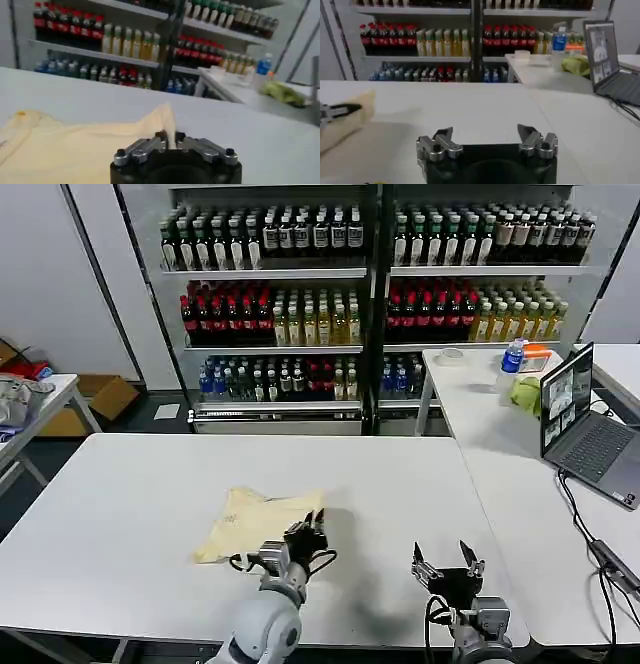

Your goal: Fold and organize the clothes.

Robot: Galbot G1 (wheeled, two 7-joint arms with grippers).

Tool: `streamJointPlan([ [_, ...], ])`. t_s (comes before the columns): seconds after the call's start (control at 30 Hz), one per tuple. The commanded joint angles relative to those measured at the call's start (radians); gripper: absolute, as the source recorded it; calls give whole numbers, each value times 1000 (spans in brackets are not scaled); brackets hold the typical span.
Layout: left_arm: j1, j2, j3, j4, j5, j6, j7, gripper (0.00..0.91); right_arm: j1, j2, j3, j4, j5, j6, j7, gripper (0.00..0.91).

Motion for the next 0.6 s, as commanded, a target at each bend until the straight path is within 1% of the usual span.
streamJointPlan([
  [0.03,69,21,-103,-152,-123,-44,158,907,43,4,-16,-31,-40,37,-30,907],
  [0.07,122,63,-151,-200,-168,-45,164,907,56,7,-20,-44,-46,59,-45,907],
  [0.13,167,103,-218,-255,-208,-48,166,907,70,11,-27,-57,-48,72,-58,907],
  [0.2,259,167,-330,-321,-243,-53,167,907,90,20,-39,-77,-48,92,-73,907],
  [0.23,285,184,-350,-333,-246,-55,167,907,98,22,-44,-83,-48,95,-76,907],
  [0.27,323,212,-441,-344,-249,-58,169,907,113,26,-56,-94,-46,95,-75,907],
  [0.33,369,236,-508,-350,-244,-75,172,907,156,36,-98,-120,-39,90,-70,907],
  [0.4,406,256,-595,-354,-249,-81,171,907,206,56,-136,-153,-22,72,-56,907],
  [0.47,423,266,-646,-355,-249,-92,169,907,283,91,-188,-195,47,43,-32,907],
  [0.5,427,267,-658,-358,-253,-91,167,907,313,111,-209,-224,71,27,-6,907],
  [0.53,430,268,-666,-361,-257,-91,165,907,334,127,-224,-243,84,25,3,907],
  [0.6,434,266,-667,-367,-256,-89,163,907,388,174,-266,-319,150,15,35,907],
])
